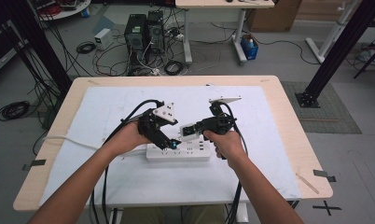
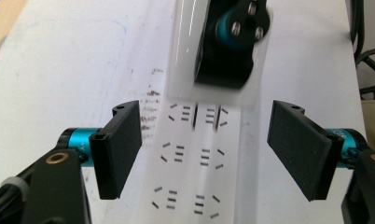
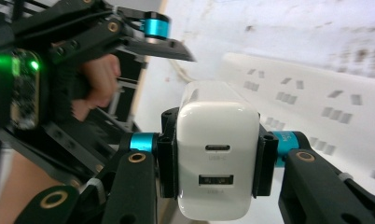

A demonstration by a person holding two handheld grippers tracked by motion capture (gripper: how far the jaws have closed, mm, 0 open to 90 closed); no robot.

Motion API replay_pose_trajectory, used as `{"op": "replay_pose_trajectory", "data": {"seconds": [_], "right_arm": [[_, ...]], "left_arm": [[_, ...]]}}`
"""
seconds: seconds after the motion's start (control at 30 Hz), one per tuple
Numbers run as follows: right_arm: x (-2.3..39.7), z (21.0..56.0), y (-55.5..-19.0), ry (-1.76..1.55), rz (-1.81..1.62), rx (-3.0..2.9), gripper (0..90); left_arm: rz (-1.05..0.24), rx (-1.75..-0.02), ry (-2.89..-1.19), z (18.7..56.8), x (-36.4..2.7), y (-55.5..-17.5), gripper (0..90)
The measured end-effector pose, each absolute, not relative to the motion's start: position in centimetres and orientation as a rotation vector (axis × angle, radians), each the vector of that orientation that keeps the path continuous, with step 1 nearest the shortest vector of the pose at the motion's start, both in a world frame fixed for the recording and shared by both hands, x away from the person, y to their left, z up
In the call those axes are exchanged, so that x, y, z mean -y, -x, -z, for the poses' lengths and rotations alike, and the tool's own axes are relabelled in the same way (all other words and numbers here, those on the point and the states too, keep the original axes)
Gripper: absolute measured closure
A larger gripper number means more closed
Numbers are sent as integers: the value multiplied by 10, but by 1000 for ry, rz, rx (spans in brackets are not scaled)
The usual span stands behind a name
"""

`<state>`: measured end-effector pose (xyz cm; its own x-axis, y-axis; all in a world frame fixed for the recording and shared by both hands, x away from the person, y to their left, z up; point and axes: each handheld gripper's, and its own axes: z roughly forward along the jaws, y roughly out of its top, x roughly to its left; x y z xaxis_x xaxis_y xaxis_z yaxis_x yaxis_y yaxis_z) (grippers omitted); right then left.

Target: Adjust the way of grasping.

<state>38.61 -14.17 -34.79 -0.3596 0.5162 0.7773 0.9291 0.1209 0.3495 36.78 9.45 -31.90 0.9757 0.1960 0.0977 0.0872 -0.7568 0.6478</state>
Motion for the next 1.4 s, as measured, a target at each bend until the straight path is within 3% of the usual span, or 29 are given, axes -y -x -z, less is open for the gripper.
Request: {"op": "replay_pose_trajectory", "data": {"seconds": [0.07,0.37,0.63,0.77,0.8,0.83,0.87,1.17,1.4], "right_arm": [[148,345,-386,1385,1151,2007,621],[167,325,-383,1290,1139,2390,621],[149,311,-379,1048,914,2878,621],[137,307,-380,881,823,3001,621],[135,306,-381,861,809,3014,620],[133,306,-381,837,798,3027,620],[132,305,-382,821,790,3034,620],[118,312,-389,658,712,3084,620],[96,318,-395,457,573,3177,621]], "left_arm": [[-186,-236,-2453,319,-100,-369,179],[-170,-422,-2487,317,-149,-373,179],[-173,-552,-2615,317,-185,-376,179],[-155,-546,-2662,317,-198,-378,178],[-164,-561,-2668,318,-200,-378,140],[-154,-572,-2674,318,-202,-379,45],[-155,-564,-2685,318,-203,-379,20],[-176,-509,-2764,322,-211,-379,17],[-230,-545,-2731,316,-222,-379,18]]}}
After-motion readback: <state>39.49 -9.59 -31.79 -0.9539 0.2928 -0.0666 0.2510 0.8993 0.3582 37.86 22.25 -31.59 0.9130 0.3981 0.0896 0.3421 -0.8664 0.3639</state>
